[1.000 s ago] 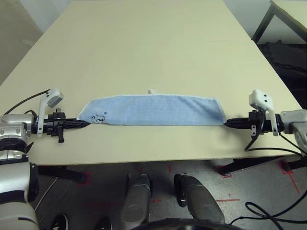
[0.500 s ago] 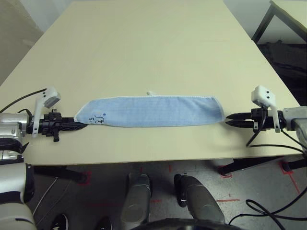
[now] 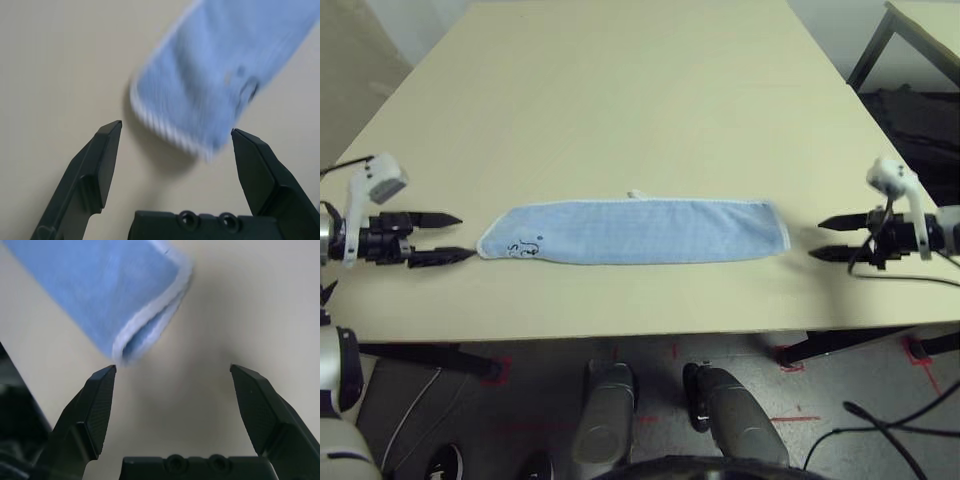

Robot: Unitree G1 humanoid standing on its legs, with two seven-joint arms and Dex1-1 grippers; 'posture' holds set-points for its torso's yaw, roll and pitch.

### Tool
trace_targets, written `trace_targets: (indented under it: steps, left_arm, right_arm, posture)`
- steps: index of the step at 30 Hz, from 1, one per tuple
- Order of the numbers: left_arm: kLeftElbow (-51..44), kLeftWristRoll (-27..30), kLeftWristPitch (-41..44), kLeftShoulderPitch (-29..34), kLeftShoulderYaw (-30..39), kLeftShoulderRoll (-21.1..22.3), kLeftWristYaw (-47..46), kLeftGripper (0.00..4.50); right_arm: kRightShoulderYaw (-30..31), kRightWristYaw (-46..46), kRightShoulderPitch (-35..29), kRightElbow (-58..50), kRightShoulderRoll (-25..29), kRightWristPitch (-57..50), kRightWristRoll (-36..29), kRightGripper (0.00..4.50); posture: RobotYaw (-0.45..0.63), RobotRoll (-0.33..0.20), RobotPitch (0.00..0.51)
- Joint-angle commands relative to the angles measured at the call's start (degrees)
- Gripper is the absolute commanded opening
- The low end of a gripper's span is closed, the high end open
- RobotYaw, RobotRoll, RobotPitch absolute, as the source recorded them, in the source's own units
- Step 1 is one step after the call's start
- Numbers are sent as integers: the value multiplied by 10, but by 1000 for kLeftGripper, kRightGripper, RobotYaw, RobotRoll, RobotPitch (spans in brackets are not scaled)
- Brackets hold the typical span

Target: Fold the towel and set it aside.

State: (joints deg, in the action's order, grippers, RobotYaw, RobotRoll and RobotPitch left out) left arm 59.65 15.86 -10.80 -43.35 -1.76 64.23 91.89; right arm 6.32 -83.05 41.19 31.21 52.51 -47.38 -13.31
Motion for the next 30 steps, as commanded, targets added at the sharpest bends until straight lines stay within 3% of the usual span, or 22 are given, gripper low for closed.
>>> trace_targets:
  steps: [1, 9, 15, 30]
  left_arm:
    - [-55, 93, -38, 23, -55, 17, 6, 4483]
    - [-84, 204, -61, 41, -116, 35, 6, 4483]
    - [-75, 220, -78, 51, -131, 37, 6, 4483]
    - [-75, 235, -81, 49, -134, 40, 6, 4483]
  right_arm:
    - [33, -12, 30, 33, -11, -122, -12, 4500]
    - [92, -52, 104, 132, -31, -248, -25, 4500]
    - [96, -56, 140, 181, -65, -279, -36, 4500]
    - [39, 22, 162, 244, -152, -227, -29, 4500]
  posture:
    - [62, 0, 156]
    - [71, 0, 157]
    - [82, 0, 156]
    - [89, 0, 153]
